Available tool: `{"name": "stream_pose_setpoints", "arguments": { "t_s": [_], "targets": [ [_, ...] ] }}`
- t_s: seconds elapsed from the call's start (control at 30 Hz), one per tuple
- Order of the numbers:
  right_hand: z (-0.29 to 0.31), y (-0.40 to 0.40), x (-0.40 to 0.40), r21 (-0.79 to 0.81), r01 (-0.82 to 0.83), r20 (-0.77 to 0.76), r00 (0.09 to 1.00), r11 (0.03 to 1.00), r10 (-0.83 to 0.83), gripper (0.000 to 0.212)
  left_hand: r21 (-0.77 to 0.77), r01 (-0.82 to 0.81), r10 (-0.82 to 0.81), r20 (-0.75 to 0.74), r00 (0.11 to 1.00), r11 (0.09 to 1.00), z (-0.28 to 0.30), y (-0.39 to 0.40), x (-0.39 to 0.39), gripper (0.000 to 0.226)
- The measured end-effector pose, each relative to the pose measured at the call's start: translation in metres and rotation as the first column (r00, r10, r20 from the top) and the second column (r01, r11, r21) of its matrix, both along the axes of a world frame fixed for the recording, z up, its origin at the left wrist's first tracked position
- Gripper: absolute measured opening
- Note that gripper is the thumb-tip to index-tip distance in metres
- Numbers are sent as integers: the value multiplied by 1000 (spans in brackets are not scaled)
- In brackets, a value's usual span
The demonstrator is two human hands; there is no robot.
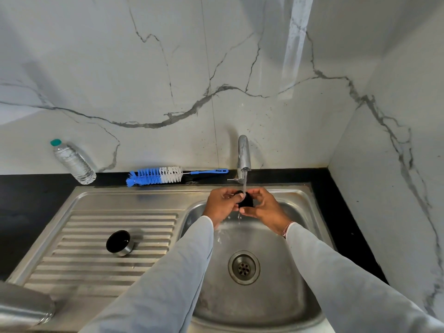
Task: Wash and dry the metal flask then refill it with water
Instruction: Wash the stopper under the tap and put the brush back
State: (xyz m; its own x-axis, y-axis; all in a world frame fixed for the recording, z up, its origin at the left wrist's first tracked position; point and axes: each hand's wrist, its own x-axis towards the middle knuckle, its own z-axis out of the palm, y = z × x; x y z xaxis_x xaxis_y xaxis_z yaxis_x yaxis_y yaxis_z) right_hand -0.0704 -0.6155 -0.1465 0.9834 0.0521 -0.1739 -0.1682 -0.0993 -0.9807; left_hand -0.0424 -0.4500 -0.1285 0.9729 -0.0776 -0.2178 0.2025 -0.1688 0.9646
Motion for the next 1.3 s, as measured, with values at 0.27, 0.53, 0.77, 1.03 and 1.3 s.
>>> {"name": "stream_pose_setpoints", "arguments": {
  "t_s": [0.27,0.53,0.77,1.03,1.3],
  "targets": [
    [11,1,1,-139,76,124,991,987,-59,59,-153,-46,27,-127,992,987,5,1,-5,19],
    [20,4,2,-382,67,224,974,922,22,61,-161,-53,-8,-354,935,986,3,-5,-8,28],
    [25,5,1,-557,43,213,973,829,93,60,-260,-172,89,-301,949,950,-1,-2,-12,25],
    [38,-5,-16,-579,-129,111,966,805,235,54,-175,13,-61,-267,962,984,-7,22,-28,20],
    [13,7,-49,-773,76,321,903,630,285,53,611,286,-316,-60,947,738,-29,46,-37,47]
  ]
}}
